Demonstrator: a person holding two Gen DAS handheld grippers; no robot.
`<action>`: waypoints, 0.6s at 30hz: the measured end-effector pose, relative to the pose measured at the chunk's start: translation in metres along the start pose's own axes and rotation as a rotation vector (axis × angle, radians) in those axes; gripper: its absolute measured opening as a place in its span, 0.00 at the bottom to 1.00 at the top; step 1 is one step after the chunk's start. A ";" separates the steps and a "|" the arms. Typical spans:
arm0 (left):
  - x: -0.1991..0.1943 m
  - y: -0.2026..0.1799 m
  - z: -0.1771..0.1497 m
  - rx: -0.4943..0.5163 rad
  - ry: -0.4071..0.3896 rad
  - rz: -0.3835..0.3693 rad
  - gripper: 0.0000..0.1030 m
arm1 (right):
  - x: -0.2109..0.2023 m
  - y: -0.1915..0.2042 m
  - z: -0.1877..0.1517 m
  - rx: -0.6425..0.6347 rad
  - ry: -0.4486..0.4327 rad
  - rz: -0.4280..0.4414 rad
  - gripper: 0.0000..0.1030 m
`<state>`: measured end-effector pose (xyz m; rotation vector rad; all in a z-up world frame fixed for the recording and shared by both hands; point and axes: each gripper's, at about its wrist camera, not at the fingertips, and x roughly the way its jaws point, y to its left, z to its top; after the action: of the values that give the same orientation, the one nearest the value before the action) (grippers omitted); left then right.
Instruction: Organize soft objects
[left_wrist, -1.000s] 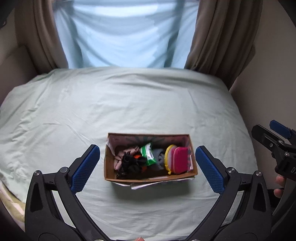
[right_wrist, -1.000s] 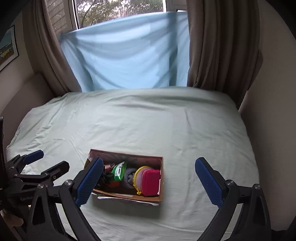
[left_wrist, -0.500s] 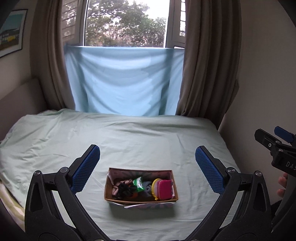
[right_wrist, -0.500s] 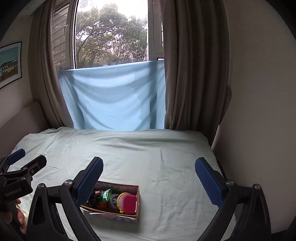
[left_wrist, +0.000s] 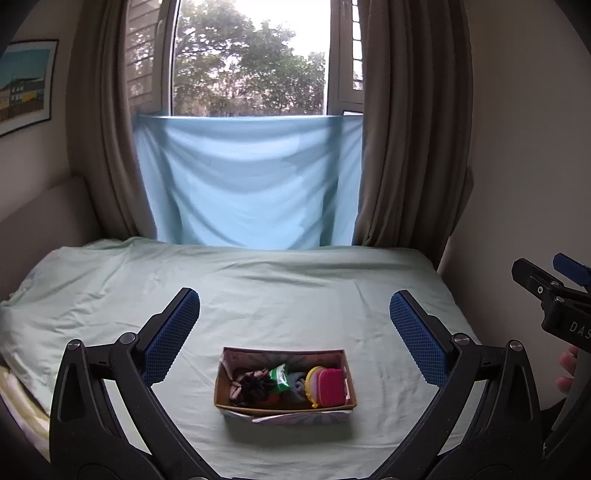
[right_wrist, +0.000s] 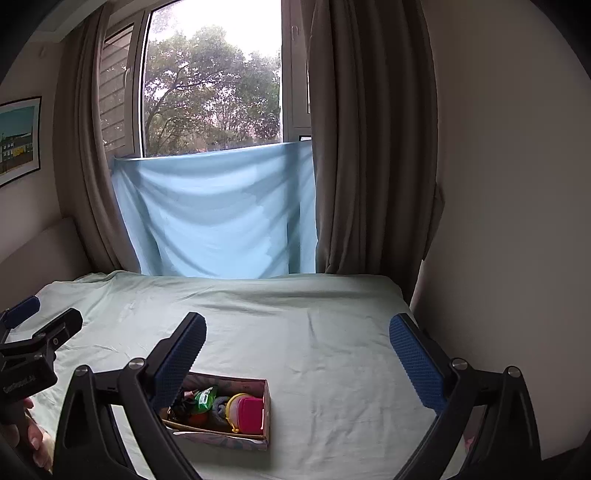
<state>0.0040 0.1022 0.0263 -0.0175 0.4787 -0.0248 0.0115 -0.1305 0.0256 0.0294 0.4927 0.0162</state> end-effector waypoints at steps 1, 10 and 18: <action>-0.001 -0.001 0.000 0.001 -0.002 0.000 1.00 | 0.000 0.000 0.000 0.003 0.001 0.001 0.96; -0.004 -0.008 0.000 0.015 -0.016 0.005 1.00 | 0.001 -0.002 -0.002 0.009 -0.009 0.002 0.96; -0.003 -0.007 -0.001 0.012 -0.021 0.011 1.00 | 0.001 -0.003 -0.003 0.007 -0.014 0.003 0.96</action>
<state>0.0007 0.0953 0.0272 -0.0039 0.4572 -0.0168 0.0114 -0.1337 0.0223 0.0368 0.4792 0.0175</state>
